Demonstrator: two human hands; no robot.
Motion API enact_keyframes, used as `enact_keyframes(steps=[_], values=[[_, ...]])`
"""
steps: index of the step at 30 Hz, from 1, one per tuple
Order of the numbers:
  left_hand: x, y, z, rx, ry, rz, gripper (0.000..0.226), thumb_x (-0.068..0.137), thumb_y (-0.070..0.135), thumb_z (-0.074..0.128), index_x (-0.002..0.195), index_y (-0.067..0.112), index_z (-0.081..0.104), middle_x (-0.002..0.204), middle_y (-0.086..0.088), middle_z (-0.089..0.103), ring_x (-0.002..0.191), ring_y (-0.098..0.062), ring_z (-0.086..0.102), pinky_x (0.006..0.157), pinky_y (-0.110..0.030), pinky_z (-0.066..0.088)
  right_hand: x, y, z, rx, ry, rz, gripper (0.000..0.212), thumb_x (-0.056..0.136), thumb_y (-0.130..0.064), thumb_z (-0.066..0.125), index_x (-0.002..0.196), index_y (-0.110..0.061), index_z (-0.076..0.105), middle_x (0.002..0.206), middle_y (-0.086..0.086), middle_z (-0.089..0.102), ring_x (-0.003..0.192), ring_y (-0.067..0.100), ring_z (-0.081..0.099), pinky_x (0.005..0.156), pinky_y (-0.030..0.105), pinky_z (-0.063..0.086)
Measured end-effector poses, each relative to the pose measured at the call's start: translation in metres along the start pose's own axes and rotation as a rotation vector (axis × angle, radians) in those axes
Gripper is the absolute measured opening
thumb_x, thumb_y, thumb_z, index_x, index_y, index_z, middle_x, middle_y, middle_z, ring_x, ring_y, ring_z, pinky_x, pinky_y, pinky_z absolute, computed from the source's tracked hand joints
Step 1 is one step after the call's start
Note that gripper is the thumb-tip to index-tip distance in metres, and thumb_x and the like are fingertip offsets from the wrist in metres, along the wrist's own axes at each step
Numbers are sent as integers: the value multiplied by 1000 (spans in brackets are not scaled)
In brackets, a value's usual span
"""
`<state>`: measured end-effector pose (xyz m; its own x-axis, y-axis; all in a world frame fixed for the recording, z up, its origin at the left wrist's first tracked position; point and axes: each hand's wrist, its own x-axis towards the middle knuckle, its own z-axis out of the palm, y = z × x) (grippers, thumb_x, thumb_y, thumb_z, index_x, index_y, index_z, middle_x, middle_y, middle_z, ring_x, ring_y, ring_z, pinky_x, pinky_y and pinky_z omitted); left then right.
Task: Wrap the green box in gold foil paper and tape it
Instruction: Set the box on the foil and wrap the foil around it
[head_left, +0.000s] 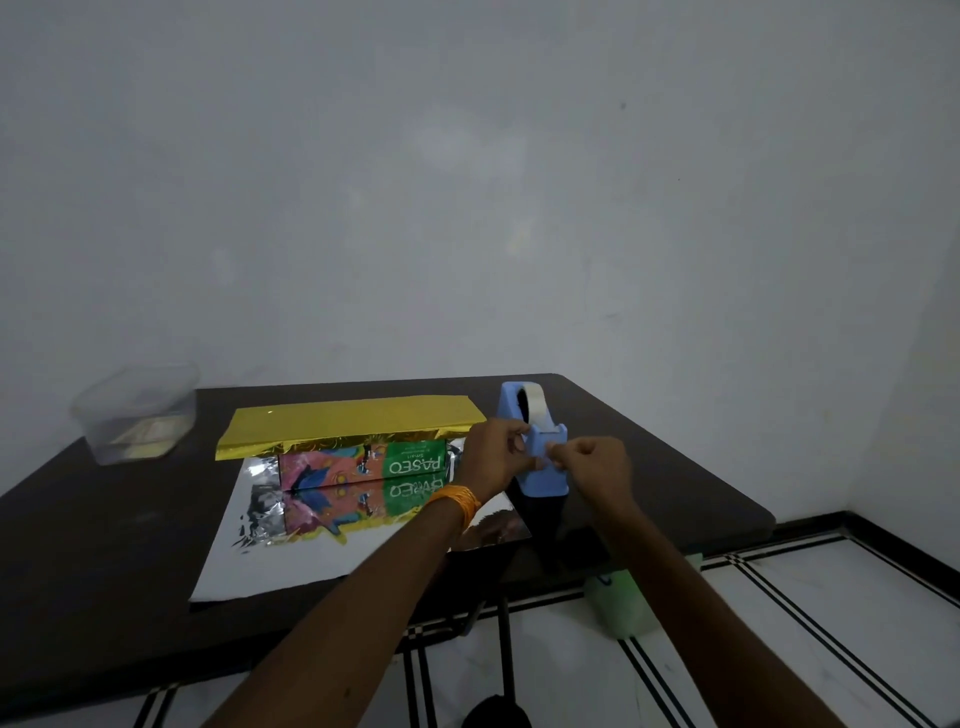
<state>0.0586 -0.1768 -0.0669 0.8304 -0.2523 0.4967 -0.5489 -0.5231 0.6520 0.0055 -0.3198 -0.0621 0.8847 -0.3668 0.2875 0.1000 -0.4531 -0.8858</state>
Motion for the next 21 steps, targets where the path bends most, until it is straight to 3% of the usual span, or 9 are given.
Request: enact_keyframes(steps=[3, 6, 10, 15, 18, 21], values=[[-5, -2, -5, 55, -41, 29, 52, 73, 4, 80, 123, 4, 66, 98, -13, 72, 93, -27, 66, 83, -31, 52, 2, 9, -3, -223, -15, -73, 38, 85, -18, 74, 54, -10, 55, 51, -1, 52, 47, 7, 49, 49, 24, 45], [-9, 0, -10, 83, -39, 53, 46, 75, 8, 77, 120, 10, 68, 97, -8, 72, 88, -23, 67, 80, -33, 54, -4, 24, -8, -316, 35, -132, 34, 86, -19, 74, 59, -4, 61, 53, 3, 58, 48, 9, 53, 59, 38, 58], [-10, -8, -42, 156, 97, 83, 29, 82, 19, 69, 110, 17, 71, 94, -2, 72, 83, -19, 66, 75, -35, 55, -8, 14, -7, -312, 38, -333, 34, 89, -20, 69, 60, -7, 61, 52, -3, 56, 50, 6, 53, 51, 31, 49], [-14, -48, -114, 240, 218, 83, 15, 84, 19, 72, 99, 16, 72, 86, 1, 69, 79, -14, 62, 74, -33, 53, -12, -24, 28, -364, -131, -572, 23, 91, -25, 67, 69, -18, 69, 61, -7, 65, 57, 4, 58, 56, 29, 49], [-21, -77, -146, 315, 201, 23, 19, 83, 24, 75, 101, 19, 73, 93, 1, 69, 89, -15, 60, 78, -35, 51, -23, -48, 60, -344, -319, -707, 18, 91, -22, 68, 74, -19, 72, 63, -14, 59, 63, -1, 53, 59, 15, 37], [-26, -94, -156, 375, 148, 13, 23, 79, 33, 78, 100, 26, 73, 95, 4, 68, 90, -16, 58, 78, -37, 51, -21, -56, 87, -368, -392, -783, 16, 92, -22, 67, 80, -14, 75, 77, -5, 69, 74, 5, 50, 67, 27, 42]])
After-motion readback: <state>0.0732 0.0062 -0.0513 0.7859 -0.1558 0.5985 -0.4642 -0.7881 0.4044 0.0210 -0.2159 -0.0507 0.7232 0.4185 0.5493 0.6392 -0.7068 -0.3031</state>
